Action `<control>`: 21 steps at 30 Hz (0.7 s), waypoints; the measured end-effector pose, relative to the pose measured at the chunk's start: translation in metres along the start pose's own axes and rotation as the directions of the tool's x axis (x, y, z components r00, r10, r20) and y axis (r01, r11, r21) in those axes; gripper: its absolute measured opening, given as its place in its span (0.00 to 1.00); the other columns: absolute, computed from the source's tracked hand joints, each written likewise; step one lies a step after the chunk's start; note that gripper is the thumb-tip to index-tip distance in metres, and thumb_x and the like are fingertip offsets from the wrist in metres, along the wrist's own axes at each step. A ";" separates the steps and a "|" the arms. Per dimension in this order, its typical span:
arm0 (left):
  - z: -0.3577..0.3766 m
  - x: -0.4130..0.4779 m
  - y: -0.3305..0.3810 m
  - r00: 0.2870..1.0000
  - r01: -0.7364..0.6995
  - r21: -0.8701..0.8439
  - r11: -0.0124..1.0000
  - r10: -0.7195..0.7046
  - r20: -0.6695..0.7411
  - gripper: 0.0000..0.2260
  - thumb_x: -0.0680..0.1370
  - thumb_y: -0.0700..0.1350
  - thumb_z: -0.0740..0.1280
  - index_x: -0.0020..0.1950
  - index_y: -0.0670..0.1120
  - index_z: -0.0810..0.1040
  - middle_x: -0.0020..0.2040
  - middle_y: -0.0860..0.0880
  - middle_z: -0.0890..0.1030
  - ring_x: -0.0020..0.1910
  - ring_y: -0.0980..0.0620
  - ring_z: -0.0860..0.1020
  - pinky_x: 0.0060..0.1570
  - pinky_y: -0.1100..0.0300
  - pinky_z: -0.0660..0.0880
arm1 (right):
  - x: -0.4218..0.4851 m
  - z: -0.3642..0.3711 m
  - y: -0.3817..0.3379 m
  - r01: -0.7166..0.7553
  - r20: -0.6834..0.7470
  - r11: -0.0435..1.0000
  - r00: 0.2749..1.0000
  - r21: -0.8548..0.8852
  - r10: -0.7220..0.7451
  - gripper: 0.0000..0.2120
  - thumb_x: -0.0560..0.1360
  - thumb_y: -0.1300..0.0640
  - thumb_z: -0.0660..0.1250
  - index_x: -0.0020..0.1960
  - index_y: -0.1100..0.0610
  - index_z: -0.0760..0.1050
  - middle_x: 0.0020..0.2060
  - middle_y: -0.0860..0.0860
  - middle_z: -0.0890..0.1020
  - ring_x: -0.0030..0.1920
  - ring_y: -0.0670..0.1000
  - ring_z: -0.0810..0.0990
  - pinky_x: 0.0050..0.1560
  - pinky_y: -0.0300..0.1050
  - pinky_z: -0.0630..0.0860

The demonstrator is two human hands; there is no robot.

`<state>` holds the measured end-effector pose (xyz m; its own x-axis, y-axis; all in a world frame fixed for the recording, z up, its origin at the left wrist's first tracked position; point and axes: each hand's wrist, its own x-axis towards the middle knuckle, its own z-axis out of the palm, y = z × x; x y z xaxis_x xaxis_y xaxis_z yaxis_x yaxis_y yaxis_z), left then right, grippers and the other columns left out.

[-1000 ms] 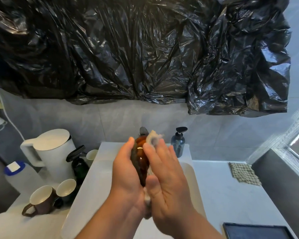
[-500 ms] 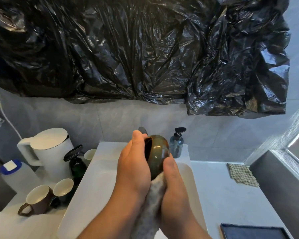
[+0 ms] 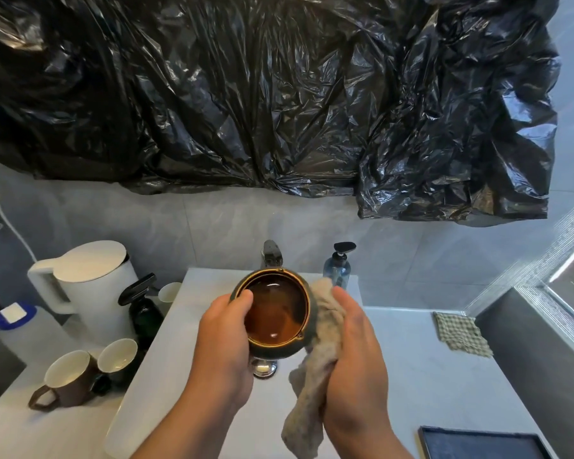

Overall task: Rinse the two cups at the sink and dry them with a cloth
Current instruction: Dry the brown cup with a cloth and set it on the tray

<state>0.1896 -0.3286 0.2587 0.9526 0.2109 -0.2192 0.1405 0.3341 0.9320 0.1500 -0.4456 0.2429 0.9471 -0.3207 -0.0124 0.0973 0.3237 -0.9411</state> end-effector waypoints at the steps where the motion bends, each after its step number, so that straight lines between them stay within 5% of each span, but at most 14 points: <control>1: -0.003 0.002 -0.001 0.999 -0.023 0.012 1.000 0.023 -0.030 0.07 0.82 0.44 0.64 0.49 0.45 0.80 0.41 0.47 0.82 0.41 0.48 0.80 0.34 0.58 0.72 | -0.003 -0.001 0.002 0.041 0.002 0.999 0.999 -0.035 -0.041 0.14 0.79 0.42 0.55 0.59 0.39 0.76 0.51 0.32 0.83 0.53 0.35 0.81 0.55 0.36 0.77; 5: -0.007 -0.001 -0.009 0.988 -0.155 0.116 0.981 0.151 0.043 0.09 0.81 0.41 0.63 0.52 0.49 0.84 0.45 0.51 0.86 0.49 0.49 0.83 0.42 0.53 0.80 | -0.013 0.005 0.027 0.093 0.171 0.996 0.981 0.006 -0.092 0.28 0.73 0.31 0.65 0.69 0.39 0.68 0.67 0.40 0.77 0.51 0.40 0.81 0.40 0.30 0.77; 7: -0.005 -0.007 -0.010 0.988 -0.142 0.139 0.980 0.132 0.085 0.12 0.80 0.38 0.64 0.52 0.50 0.85 0.47 0.49 0.86 0.52 0.46 0.83 0.51 0.46 0.81 | -0.009 0.004 0.031 0.213 0.146 0.972 0.969 -0.101 -0.197 0.23 0.76 0.38 0.60 0.69 0.42 0.69 0.69 0.40 0.75 0.57 0.40 0.81 0.51 0.37 0.79; 9: -0.007 -0.009 -0.011 0.987 -0.122 0.153 0.981 0.104 0.122 0.13 0.78 0.36 0.64 0.51 0.51 0.86 0.48 0.47 0.86 0.53 0.42 0.82 0.54 0.42 0.81 | -0.001 0.001 0.024 0.267 0.114 0.950 0.961 -0.165 -0.250 0.20 0.77 0.43 0.56 0.66 0.45 0.73 0.62 0.38 0.80 0.63 0.42 0.78 0.60 0.43 0.77; 14: -0.007 -0.012 -0.009 0.980 -0.103 0.153 0.983 0.074 0.183 0.13 0.71 0.40 0.65 0.49 0.51 0.86 0.48 0.45 0.86 0.53 0.40 0.82 0.53 0.40 0.80 | 0.021 -0.003 -0.004 0.162 0.120 0.981 0.982 -0.108 -0.149 0.22 0.84 0.54 0.53 0.50 0.61 0.84 0.42 0.56 0.88 0.45 0.49 0.86 0.41 0.39 0.80; 17: 0.004 -0.014 -0.011 0.998 -0.051 -0.003 0.999 0.051 0.047 0.13 0.76 0.35 0.63 0.49 0.46 0.85 0.46 0.42 0.86 0.49 0.41 0.83 0.44 0.48 0.81 | 0.015 0.006 0.005 0.223 -0.041 0.956 0.971 -0.189 -0.235 0.19 0.82 0.51 0.55 0.51 0.56 0.84 0.42 0.48 0.88 0.46 0.46 0.85 0.44 0.41 0.81; 21: 0.012 -0.016 -0.008 0.994 -0.102 -0.010 0.995 0.101 -0.048 0.14 0.79 0.35 0.60 0.50 0.47 0.84 0.44 0.47 0.86 0.47 0.47 0.83 0.35 0.58 0.79 | -0.014 0.021 0.028 0.266 -0.031 0.936 0.959 -0.231 -0.280 0.24 0.77 0.49 0.52 0.71 0.50 0.69 0.55 0.31 0.80 0.58 0.37 0.79 0.56 0.37 0.79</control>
<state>0.1768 -0.3451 0.2582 0.9478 0.2878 -0.1372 0.0399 0.3199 0.9466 0.1457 -0.4132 0.2244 0.8719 -0.4262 0.2412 0.2720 0.0118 -0.9622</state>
